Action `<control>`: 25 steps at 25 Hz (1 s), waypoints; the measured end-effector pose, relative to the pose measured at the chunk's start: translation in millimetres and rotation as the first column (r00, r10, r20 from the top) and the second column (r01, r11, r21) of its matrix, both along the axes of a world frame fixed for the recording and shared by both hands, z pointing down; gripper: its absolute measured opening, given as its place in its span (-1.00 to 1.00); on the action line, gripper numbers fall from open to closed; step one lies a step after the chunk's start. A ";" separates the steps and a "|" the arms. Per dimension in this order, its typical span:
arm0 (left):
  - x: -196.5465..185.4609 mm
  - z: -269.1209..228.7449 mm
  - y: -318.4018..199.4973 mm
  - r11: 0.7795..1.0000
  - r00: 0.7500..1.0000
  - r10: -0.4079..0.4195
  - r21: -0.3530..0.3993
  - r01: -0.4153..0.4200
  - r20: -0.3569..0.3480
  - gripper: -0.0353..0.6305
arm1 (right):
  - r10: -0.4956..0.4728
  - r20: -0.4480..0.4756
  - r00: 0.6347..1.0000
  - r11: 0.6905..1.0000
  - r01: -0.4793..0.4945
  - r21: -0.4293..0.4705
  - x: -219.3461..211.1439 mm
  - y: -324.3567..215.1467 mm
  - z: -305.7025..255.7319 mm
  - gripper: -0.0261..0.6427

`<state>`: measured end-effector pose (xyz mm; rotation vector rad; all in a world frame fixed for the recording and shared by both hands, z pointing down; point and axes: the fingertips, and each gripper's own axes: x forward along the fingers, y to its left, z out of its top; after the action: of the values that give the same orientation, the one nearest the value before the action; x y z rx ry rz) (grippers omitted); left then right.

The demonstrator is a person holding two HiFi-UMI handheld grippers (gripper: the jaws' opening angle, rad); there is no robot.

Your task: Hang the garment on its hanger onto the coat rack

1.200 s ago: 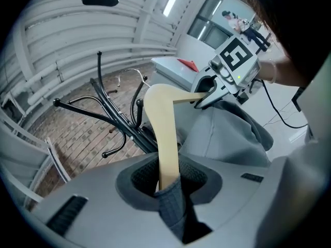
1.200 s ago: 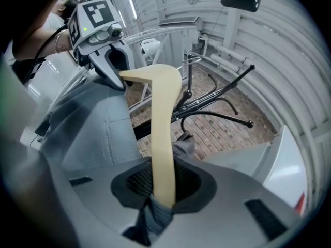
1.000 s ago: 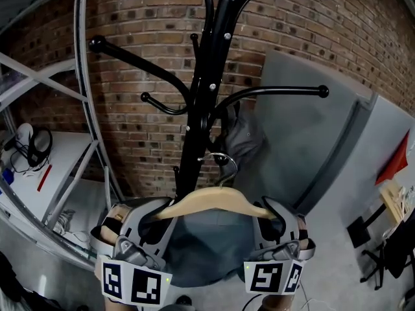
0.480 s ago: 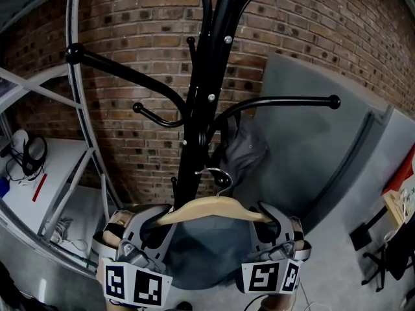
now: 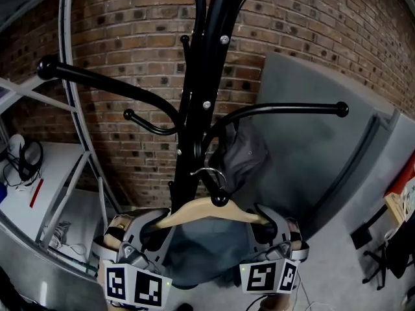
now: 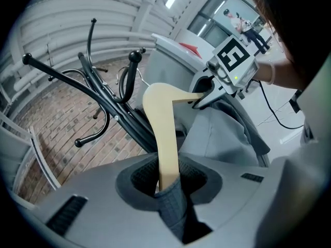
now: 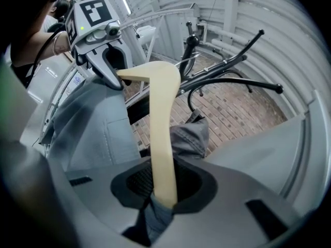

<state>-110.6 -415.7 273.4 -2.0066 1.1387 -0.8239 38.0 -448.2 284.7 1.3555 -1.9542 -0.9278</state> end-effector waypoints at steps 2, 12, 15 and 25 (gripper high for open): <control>-1.6 4.6 -2.6 1.000 1.000 -0.002 -0.010 0.002 0.001 -0.65 | -0.002 -0.002 1.000 1.000 0.002 -0.012 -1.7 -3.0 4.7 -0.68; -7.9 21.9 -17.4 0.998 1.000 -0.022 -0.058 0.023 0.004 -0.65 | -0.012 -0.015 1.000 0.998 0.011 -0.067 -8.4 -19.6 23.3 -0.68; -9.5 25.7 -20.9 0.997 1.000 -0.028 -0.068 0.028 0.005 -0.65 | -0.013 -0.020 1.000 0.997 0.011 -0.077 -10.0 -23.3 26.7 -0.68; -12.3 29.2 -25.8 0.999 1.000 -0.021 -0.040 0.020 -0.021 -0.65 | -0.005 -0.011 1.000 0.997 0.004 -0.077 -12.3 -30.7 30.5 -0.68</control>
<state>-122.9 -441.6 302.6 -2.0441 1.1650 -0.8441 25.8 -479.0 315.2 1.3009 -1.9651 -0.8515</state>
